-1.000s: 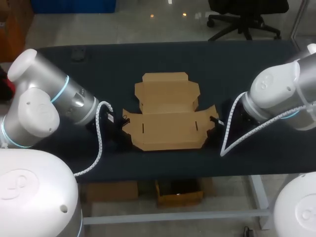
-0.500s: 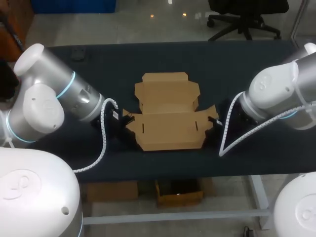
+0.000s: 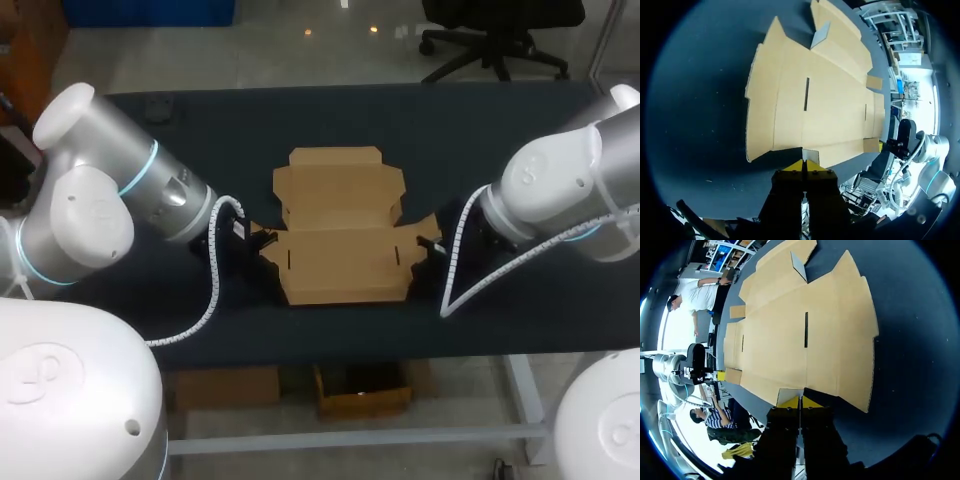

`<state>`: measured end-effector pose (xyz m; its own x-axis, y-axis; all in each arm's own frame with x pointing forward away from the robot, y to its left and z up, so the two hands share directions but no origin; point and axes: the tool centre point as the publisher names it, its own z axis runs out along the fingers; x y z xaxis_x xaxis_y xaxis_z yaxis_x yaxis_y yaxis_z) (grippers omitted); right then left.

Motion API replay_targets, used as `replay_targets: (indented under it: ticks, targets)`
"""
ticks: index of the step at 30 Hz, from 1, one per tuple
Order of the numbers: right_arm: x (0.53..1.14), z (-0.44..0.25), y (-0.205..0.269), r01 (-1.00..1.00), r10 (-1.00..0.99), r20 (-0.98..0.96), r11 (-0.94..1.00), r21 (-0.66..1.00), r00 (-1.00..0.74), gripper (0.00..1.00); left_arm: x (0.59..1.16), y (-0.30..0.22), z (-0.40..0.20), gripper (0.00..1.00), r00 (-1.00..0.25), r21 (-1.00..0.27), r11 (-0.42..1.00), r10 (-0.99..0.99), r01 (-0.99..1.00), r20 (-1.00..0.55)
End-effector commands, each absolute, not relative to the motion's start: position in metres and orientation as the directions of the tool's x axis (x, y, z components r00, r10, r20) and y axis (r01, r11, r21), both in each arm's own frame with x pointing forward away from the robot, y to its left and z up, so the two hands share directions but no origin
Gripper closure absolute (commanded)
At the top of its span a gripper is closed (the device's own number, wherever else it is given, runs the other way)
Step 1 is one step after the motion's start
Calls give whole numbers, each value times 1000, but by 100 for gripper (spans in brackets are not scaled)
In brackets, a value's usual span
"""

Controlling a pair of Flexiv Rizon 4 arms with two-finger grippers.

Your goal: Assemble the packaging by folding the flat box into shape, placing the metal phone stand inside, and closing the box properly

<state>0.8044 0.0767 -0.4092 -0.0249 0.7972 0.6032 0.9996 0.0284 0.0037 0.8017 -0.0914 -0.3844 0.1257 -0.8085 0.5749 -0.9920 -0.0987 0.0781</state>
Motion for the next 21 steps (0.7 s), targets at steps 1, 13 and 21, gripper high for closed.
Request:
replay_targets:
  ticks: [1,13,21]
  targets:
    - [804,-409,79,1000,801,598,31,1,-25,100,802,-95,-383,100,124,76,-98,-813,-992,570]
    - [804,-408,82,999,803,595,38,2,-32,100,800,-102,-383,100,109,76,-80,-816,-994,567]
    - [804,-407,85,999,804,593,44,5,-38,100,798,-109,-386,100,98,83,-61,-819,-995,565]
